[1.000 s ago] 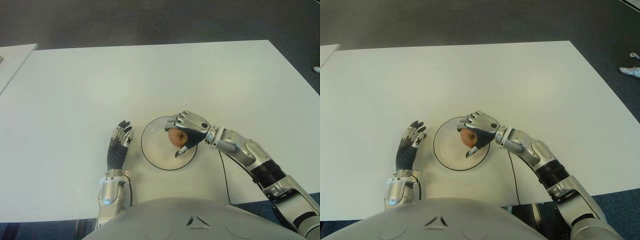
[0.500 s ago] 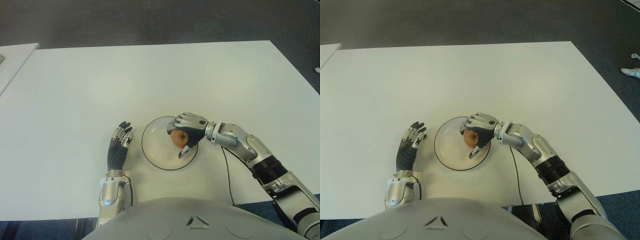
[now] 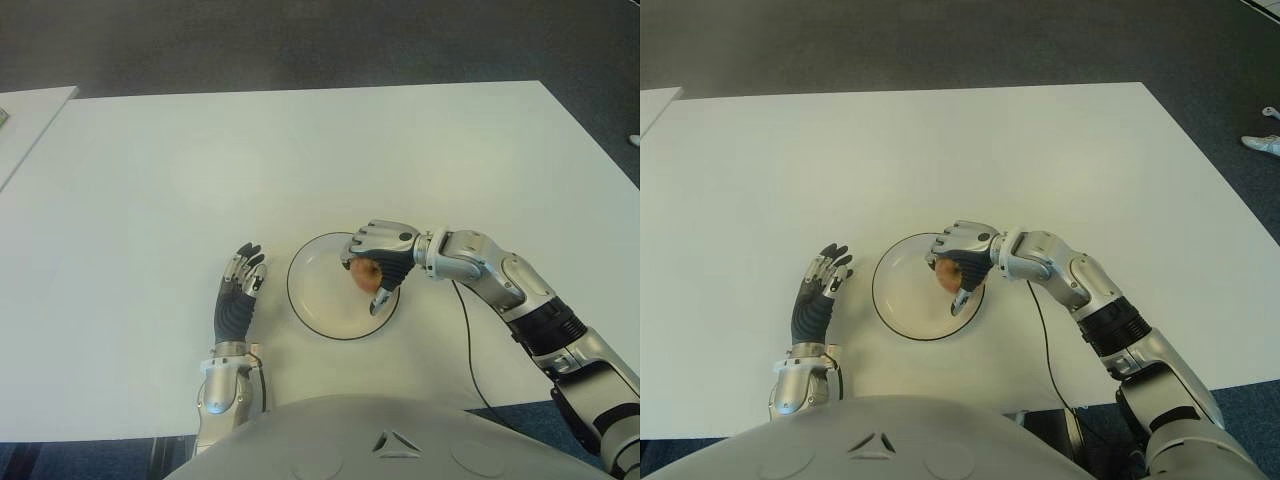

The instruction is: Put the apples into the plate.

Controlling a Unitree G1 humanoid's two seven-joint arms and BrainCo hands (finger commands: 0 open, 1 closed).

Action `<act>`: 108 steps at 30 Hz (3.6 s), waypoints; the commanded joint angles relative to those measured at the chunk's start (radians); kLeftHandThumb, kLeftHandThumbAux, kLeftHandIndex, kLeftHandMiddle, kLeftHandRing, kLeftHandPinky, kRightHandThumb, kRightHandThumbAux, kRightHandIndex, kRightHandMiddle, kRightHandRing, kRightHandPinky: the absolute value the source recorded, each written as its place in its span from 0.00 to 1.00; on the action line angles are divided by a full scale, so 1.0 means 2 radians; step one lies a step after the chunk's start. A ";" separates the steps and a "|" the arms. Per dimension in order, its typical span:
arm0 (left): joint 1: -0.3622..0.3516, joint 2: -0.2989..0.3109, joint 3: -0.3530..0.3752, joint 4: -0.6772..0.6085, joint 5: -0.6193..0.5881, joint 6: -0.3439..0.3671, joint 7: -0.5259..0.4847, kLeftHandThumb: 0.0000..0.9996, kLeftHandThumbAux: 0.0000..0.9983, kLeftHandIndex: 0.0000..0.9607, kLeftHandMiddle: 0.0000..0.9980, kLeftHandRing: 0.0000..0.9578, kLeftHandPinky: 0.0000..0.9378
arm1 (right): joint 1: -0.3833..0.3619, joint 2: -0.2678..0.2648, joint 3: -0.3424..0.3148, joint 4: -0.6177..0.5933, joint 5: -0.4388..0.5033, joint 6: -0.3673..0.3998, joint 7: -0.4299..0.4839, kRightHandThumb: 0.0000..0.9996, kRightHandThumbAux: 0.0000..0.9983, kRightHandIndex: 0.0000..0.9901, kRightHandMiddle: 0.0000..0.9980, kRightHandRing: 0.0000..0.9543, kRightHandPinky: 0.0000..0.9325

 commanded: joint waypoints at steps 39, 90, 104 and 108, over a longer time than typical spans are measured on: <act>-0.034 -0.010 -0.005 0.060 0.004 -0.026 0.025 0.10 0.46 0.15 0.17 0.17 0.18 | 0.017 -0.020 -0.011 -0.039 -0.121 -0.063 -0.153 0.05 0.46 0.02 0.06 0.01 0.00; -0.030 -0.003 0.001 0.063 -0.001 -0.035 0.028 0.10 0.45 0.16 0.17 0.18 0.21 | 0.105 0.182 -0.248 0.261 0.496 0.078 -0.089 0.20 0.56 0.15 0.16 0.11 0.10; -0.030 0.010 0.015 0.067 -0.018 -0.037 0.013 0.05 0.48 0.13 0.15 0.16 0.20 | 0.165 0.241 -0.278 0.228 0.509 0.092 -0.108 0.22 0.59 0.21 0.17 0.14 0.17; -0.029 0.011 0.016 0.066 -0.017 -0.038 0.012 0.04 0.49 0.13 0.15 0.16 0.19 | 0.165 0.246 -0.286 0.232 0.509 0.096 -0.101 0.23 0.59 0.21 0.18 0.15 0.18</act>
